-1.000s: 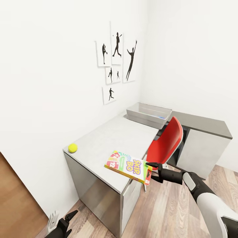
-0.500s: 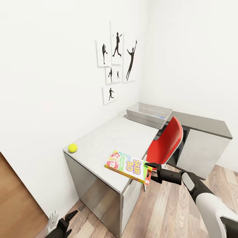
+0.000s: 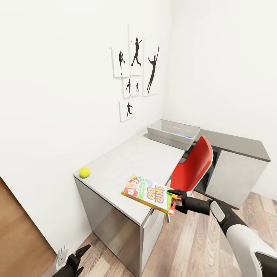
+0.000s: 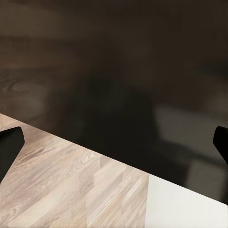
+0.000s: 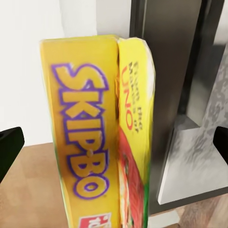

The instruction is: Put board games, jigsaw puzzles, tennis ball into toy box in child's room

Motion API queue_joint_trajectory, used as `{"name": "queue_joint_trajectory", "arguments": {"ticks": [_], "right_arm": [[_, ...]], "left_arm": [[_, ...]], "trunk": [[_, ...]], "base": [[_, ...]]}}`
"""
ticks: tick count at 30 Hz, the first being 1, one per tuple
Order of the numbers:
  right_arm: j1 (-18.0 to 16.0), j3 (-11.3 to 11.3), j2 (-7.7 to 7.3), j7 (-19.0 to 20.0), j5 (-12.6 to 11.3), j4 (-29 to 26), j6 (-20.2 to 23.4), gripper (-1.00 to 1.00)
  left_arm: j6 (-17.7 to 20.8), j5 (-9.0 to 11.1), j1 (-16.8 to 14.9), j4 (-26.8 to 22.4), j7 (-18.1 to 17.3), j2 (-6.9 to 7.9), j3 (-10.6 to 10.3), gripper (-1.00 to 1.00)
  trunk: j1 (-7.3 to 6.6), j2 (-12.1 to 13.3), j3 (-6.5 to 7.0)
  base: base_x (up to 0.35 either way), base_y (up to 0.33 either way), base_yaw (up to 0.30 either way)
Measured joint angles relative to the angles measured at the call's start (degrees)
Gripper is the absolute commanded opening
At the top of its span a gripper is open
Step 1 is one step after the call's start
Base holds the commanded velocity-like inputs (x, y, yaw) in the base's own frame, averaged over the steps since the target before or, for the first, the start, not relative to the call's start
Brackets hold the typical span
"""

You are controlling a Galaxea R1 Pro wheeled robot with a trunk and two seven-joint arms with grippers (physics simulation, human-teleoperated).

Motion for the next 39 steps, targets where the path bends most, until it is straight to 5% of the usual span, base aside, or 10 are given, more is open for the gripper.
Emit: {"name": "queue_joint_trajectory", "arguments": {"ticks": [35, 36, 39], "right_arm": [[0.0, 0.0, 0.41, 0.0, 0.1, 0.0, -1.0, 1.00], [0.0, 0.0, 0.41, 0.0, 0.1, 0.0, -1.0, -1.00], [0.0, -0.1, 0.42, 0.0, -0.8, 0.0, -0.7, -1.00]], "left_arm": [[0.0, 0.0, 0.0, 0.0, 0.0, -0.08, -0.1, 1.00], [0.0, 0.0, 0.0, 0.0, 0.0, -0.08, -0.1, 1.00], [0.0, 0.0, -0.1, 0.0, 0.1, -0.08, -0.2, 1.00]], "trunk": [[0.00, 0.0, 0.00], [0.00, 0.0, 0.00], [0.00, 0.0, 0.00]], "base": [[0.000, 0.000, 0.067], [0.000, 0.000, 0.022], [0.000, 0.000, 0.015]]}}
